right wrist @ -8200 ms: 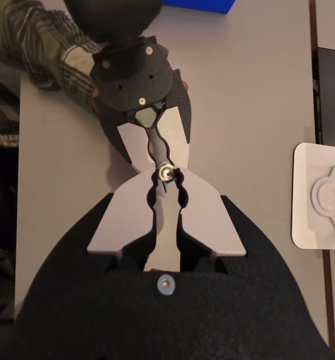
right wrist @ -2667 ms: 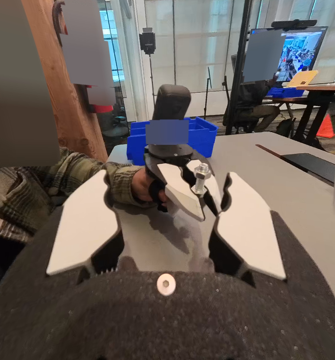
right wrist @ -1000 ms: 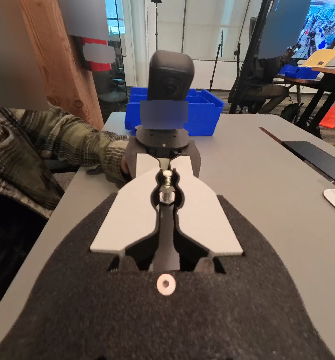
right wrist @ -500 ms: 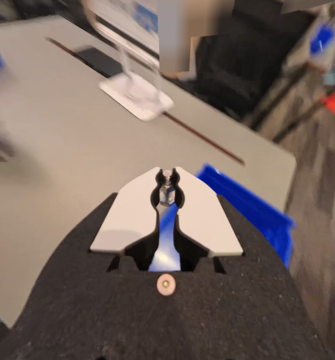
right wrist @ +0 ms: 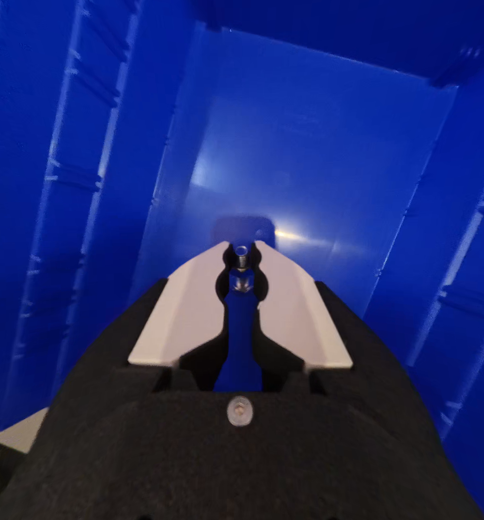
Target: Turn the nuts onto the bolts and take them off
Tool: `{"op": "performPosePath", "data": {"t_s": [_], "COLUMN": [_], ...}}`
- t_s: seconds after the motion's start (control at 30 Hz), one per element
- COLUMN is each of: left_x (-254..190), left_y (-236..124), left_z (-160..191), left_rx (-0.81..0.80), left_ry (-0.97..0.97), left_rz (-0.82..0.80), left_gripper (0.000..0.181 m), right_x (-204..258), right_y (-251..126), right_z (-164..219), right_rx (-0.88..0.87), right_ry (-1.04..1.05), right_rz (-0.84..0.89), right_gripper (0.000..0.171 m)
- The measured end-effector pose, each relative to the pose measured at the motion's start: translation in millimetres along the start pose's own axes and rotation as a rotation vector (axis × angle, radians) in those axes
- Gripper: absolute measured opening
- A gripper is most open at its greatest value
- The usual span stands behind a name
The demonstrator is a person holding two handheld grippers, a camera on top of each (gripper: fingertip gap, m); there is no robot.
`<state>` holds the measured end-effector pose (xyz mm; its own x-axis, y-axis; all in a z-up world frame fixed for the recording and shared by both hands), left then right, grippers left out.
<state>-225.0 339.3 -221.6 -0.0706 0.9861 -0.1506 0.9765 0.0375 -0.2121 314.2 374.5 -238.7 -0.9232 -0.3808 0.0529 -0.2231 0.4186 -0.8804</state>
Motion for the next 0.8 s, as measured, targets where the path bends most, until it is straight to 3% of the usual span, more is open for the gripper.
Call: {"op": "performPosePath", "data": {"t_s": [0.03,0.13,0.23,0.33,0.4,0.53,0.63,0.7,0.8], "left_x": [0.2,0.1,0.0,1.6,3.2,7.9,3.4,-8.9,-30.4], "left_y": [0.4,0.2,-1.2,-2.5,-2.8,-9.9,-36.3,-72.5,-154.4], "left_z": [0.5,0.7,-0.7,-1.3,-0.9,-5.0,-22.6,-37.4,-52.7], "left_rx": [0.003,0.002,-0.01,-0.024,-0.023,-0.017,-0.025,-0.047,0.002], "left_ry": [-0.002,-0.003,-0.004,-0.014,-0.024,0.003,-0.014,0.008,0.024], "left_rz": [0.001,0.001,-0.004,-0.014,-0.017,-0.095,-0.201,-0.311,-0.552], "left_gripper": [0.008,0.008,0.008,0.009,0.009,0.011,0.018,0.018,0.018], "right_x": [-1.0,-4.0,15.5,79.0,134.2,231.5,271.7,277.2,274.4], "right_y": [0.3,-21.7,-90.2,-152.9,-164.4,-112.7,-55.2,-22.9,7.9], "right_z": [1.4,-6.8,-38.2,-65.9,-73.2,-75.2,-88.7,-98.9,-103.7], "right_rx": [-0.01,-0.097,-0.359,-0.707,-0.854,-1.073,-1.146,-1.157,-1.188], "right_ry": [-0.008,-0.032,-0.069,-0.229,-0.364,-0.57,-0.61,-0.617,-0.61], "right_rz": [0.015,0.073,0.12,0.134,0.124,-0.097,-0.348,-0.439,-0.478], "right_gripper": [0.024,0.043,0.047,0.054,0.063,0.059,0.054,0.05,0.049]}}
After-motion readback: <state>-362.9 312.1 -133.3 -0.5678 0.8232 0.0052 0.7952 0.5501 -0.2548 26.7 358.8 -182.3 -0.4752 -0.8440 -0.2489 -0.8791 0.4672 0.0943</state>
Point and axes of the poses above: each gripper's, where its closed fingertips meet, y out along the fingers, z out of its underside, x = y × z across the jaws, the point moved 9 cm from there along -y, back along the fingers, and after that the axes turned 8 degrees about -y, right-handed, at the moved point
